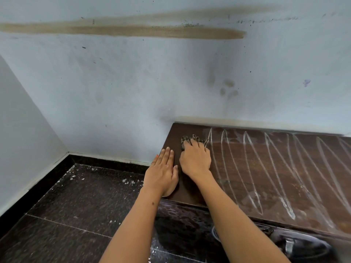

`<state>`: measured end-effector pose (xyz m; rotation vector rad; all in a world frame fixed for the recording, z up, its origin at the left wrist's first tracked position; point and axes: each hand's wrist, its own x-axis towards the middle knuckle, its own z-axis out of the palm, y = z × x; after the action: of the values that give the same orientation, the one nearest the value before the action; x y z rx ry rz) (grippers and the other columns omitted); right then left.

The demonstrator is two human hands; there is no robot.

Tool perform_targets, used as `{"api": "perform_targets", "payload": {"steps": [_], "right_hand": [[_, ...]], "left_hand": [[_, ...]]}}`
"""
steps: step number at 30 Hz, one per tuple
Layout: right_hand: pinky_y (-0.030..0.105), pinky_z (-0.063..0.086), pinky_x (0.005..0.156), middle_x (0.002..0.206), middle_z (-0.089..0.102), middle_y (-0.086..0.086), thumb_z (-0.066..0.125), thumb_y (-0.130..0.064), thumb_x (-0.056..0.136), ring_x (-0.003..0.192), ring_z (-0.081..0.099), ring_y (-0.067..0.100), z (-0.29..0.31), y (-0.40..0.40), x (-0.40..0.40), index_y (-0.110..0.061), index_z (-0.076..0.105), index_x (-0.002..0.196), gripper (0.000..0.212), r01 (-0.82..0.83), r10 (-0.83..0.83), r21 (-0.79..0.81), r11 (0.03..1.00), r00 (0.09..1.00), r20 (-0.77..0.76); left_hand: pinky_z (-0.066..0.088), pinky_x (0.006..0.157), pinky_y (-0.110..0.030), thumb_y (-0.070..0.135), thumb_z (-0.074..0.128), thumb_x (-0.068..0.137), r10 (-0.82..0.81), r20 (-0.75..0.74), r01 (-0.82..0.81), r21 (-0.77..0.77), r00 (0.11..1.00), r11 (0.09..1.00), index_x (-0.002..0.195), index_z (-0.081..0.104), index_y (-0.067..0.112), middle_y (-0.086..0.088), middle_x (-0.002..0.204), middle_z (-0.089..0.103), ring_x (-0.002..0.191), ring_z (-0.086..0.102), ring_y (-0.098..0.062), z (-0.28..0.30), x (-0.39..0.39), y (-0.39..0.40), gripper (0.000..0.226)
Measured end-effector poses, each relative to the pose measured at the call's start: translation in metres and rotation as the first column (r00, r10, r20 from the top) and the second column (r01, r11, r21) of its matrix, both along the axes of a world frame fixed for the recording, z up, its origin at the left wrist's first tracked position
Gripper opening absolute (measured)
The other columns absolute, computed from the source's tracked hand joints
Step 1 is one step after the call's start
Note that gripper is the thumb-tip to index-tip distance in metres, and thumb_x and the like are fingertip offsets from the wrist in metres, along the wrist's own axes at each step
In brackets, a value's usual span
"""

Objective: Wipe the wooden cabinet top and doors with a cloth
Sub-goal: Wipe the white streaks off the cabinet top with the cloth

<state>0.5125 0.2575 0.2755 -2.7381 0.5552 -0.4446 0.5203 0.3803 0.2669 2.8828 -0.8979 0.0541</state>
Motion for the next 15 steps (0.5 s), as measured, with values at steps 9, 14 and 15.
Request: {"api": "perform_targets", "payload": {"steps": [9, 14, 15], "right_hand": [[0.042, 0.01, 0.118, 0.154, 0.024, 0.01, 0.039, -0.022, 0.096, 0.143, 0.016, 0.028, 0.01, 0.002, -0.007, -0.014, 0.029, 0.146, 0.051, -0.029, 0.033, 0.048, 0.998, 0.996, -0.083], [0.041, 0.008, 0.119, 0.154, 0.024, 0.011, 0.041, -0.025, 0.096, 0.143, 0.016, 0.027, 0.001, 0.012, -0.038, -0.014, 0.029, 0.146, 0.053, -0.068, 0.07, 0.045, 0.997, 0.997, -0.04], [0.041, 0.009, 0.119, 0.154, 0.024, 0.011, 0.04, -0.023, 0.096, 0.143, 0.016, 0.027, 0.006, 0.007, -0.032, -0.014, 0.029, 0.146, 0.052, -0.074, 0.077, 0.05, 0.996, 0.995, -0.056]], "left_hand": [[-0.007, 0.118, -0.028, 0.033, 0.013, 0.103, -0.001, -0.034, 0.003, 0.042, 0.999, 0.999, 0.151, -0.003, 0.01, -0.005, 0.159, -0.009, 0.146, -0.01, -0.013, 0.006, -0.002, -0.001, 0.056], [-0.007, 0.118, -0.028, 0.032, 0.013, 0.103, 0.007, -0.036, -0.005, 0.055, 0.999, 0.998, 0.151, -0.003, 0.009, -0.005, 0.159, -0.009, 0.146, -0.01, -0.014, 0.006, -0.003, 0.0, 0.056], [-0.007, 0.118, -0.028, 0.032, 0.014, 0.103, 0.006, -0.04, -0.004, 0.053, 0.999, 0.999, 0.151, -0.002, 0.009, -0.005, 0.159, -0.008, 0.146, -0.01, -0.014, 0.007, -0.004, -0.001, 0.055]]}}
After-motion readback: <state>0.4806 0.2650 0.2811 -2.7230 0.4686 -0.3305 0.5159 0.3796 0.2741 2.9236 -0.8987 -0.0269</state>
